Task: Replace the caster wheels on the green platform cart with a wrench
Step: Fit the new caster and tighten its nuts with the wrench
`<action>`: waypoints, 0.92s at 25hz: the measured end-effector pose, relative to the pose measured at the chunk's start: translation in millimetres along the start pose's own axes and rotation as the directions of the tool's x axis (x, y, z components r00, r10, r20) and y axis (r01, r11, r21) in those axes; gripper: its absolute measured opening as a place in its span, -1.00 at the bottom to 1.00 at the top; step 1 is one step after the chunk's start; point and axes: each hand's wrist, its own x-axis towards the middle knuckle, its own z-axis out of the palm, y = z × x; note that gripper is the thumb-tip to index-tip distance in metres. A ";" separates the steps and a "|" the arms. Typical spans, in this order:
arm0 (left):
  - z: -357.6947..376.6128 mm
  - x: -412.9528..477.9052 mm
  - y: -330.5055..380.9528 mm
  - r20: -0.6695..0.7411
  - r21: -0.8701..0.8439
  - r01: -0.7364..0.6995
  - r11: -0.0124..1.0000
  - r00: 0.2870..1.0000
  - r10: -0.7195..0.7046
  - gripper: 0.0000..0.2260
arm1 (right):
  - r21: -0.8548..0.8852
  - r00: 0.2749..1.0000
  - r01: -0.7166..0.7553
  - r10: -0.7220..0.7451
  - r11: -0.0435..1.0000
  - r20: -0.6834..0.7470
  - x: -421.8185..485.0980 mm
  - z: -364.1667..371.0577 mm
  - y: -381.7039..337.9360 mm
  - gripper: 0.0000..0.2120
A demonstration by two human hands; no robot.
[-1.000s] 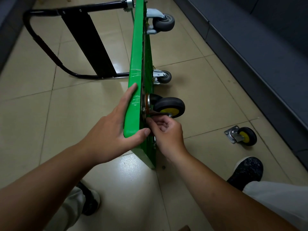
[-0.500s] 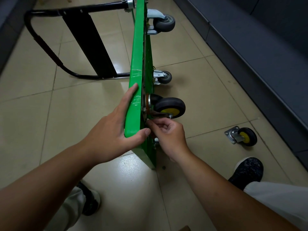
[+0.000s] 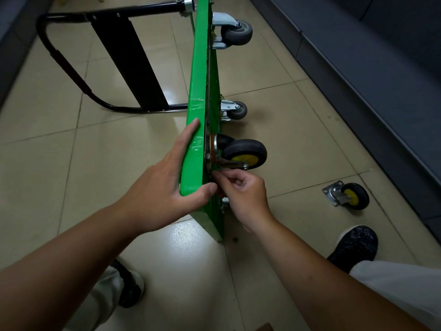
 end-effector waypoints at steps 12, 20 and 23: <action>0.5 0.1 -0.8 0.002 0.018 0.014 1.000 1.000 -0.014 -0.12 | 0.050 1.000 0.002 -0.001 0.999 -0.007 -0.1 -1.6 3.8 -0.93; 0.1 0.1 -0.3 0.000 0.026 0.014 1.000 1.000 -0.014 -0.11 | -0.006 0.997 0.053 -0.052 0.999 0.065 -3.4 -5.2 11.8 -0.76; 0.3 0.3 -0.4 0.003 0.028 0.012 1.000 1.000 -0.012 -0.11 | 0.005 0.992 0.110 -0.111 0.994 0.061 -5.0 -6.4 14.5 -0.75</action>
